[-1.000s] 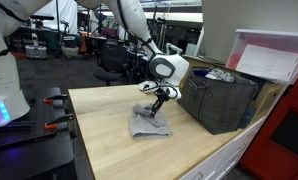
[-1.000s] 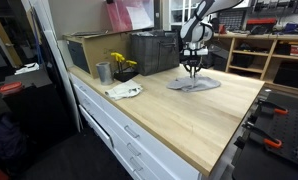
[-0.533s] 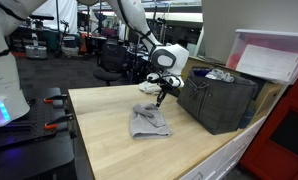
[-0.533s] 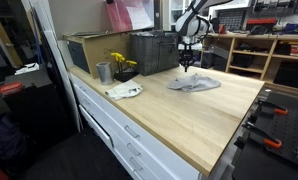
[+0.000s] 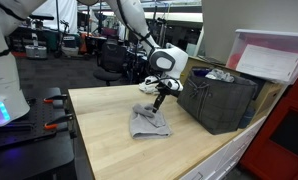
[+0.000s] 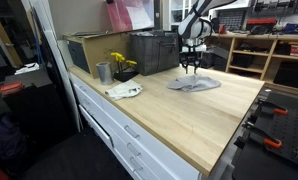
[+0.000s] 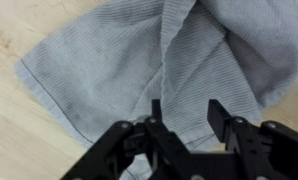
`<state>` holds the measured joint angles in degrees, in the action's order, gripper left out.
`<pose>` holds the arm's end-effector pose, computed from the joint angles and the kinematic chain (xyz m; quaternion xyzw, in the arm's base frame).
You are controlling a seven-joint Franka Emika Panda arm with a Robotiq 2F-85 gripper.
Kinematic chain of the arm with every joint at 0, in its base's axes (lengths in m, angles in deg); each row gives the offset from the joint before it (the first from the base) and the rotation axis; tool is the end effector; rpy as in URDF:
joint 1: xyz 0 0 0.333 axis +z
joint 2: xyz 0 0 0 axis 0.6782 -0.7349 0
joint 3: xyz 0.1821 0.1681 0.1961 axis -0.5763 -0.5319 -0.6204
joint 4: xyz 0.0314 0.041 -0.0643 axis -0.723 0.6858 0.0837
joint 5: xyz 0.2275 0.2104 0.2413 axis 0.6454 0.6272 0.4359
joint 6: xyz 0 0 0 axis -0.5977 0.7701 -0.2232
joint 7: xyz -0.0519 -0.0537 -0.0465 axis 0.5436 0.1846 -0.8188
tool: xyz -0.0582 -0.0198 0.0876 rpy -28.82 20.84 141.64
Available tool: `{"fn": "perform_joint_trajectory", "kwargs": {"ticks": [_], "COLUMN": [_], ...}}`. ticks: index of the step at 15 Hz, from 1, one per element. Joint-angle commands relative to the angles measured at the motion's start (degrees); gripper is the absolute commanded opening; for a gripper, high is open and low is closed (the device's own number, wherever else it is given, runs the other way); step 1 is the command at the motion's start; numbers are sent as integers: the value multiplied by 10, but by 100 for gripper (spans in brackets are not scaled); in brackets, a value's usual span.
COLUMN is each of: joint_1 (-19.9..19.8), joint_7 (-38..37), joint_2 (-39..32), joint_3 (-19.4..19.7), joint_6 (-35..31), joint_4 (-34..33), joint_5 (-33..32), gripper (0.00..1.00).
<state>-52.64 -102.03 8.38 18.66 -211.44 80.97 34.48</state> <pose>0.6299 -0.2355 0.1729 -0.8764 0.4765 0.0672 0.0169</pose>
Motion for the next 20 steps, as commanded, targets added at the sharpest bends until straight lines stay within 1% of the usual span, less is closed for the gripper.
{"fn": "perform_joint_trajectory", "kwargs": {"ticks": [1,2,3,4,6,9,10,11,13,15,18,20], "joint_1": [-7,-6,-6,-4,-3,-3,-2,-2,3,17,44,67], "joint_7": [6,6,5,2,1,1,1,1,2,5,13,24], "joint_2": [11,8,6,5,4,9,10,12,18,28,41,47], "joint_3": [-4,-6,-7,-8,-9,-9,-8,-7,-8,-9,-17,-31], "joint_6": [10,6,4,3,1,-2,-4,-5,-8,-11,-4,0], "joint_4": [31,35,38,41,45,50,50,50,48,39,5,-25], "joint_5": [0,1,4,4,5,6,5,4,2,-13,-38,-60], "gripper": [83,43,47,46,32,8,2,0,0,1,1,1]}}
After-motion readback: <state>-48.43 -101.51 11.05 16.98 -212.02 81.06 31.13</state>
